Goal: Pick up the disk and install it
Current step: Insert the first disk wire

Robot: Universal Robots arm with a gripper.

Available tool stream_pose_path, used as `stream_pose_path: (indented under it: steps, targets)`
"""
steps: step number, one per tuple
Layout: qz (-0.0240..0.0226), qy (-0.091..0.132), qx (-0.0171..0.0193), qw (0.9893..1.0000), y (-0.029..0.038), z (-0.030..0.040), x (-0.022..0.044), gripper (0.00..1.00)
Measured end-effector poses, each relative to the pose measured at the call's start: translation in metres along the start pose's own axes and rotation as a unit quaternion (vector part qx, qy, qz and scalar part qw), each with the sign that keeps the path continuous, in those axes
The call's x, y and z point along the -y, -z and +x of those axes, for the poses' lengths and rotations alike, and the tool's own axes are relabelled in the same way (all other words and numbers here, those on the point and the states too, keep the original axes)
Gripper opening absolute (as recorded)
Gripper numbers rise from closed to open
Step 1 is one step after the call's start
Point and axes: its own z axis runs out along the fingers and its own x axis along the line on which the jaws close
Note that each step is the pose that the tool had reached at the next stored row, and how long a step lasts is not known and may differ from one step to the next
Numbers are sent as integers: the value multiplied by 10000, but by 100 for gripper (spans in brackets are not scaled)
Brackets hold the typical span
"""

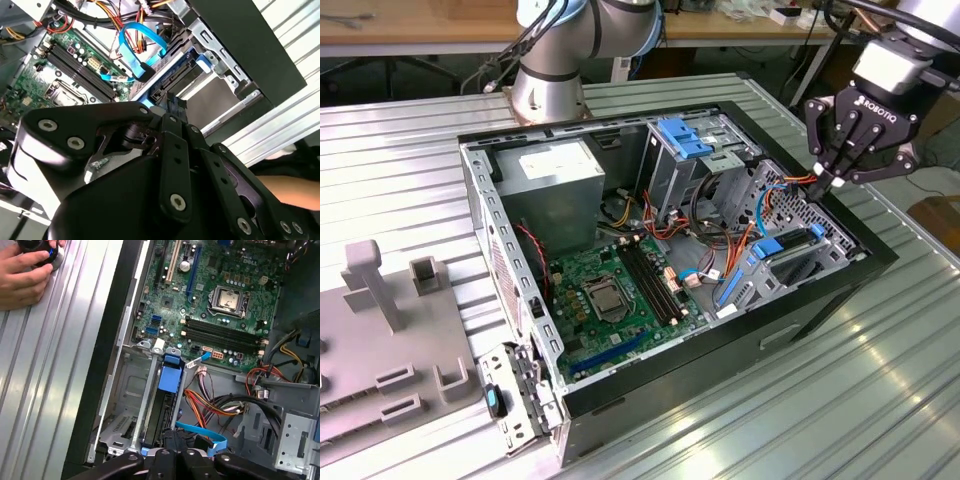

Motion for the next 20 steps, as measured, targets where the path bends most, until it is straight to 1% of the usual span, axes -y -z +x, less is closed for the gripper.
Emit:
stream_pose_path:
  steps: [2, 3, 4, 5, 6, 7, 9, 10, 12, 13, 15, 16, 17, 18, 19, 20]
  targets:
    - [0, 232, -11, 9997, -10, -14, 4, 11]
    - [0, 301, -14, 9995, -13, -16, 5, 11]
    - [2, 454, -22, 9990, -19, -19, 6, 11]
    - [4, 614, -31, 9981, -23, -20, 7, 11]
    - [6, 803, -41, 9968, -28, -23, 8, 11]
    - [8, 945, -49, 9955, -32, -25, 8, 11]
    - [12, 1259, -64, 9920, -41, -31, 11, 11]
    - [13, 1365, -70, 9906, -43, -32, 11, 11]
    - [15, 1534, -79, 9881, -48, -34, 12, 11]
    - [17, 1648, -85, 9863, -51, -36, 12, 11]
    - [21, 1953, -101, 9807, -59, -39, 13, 11]
    - [23, 2071, -107, 9783, -62, -40, 14, 11]
    - [23, 2141, -111, 9768, -64, -41, 14, 11]
    - [27, 2352, -122, 9719, -70, -44, 16, 11]
    - [28, 2464, -128, 9691, -74, -45, 16, 11]
    - [29, 2544, -132, 9670, -76, -46, 16, 11]
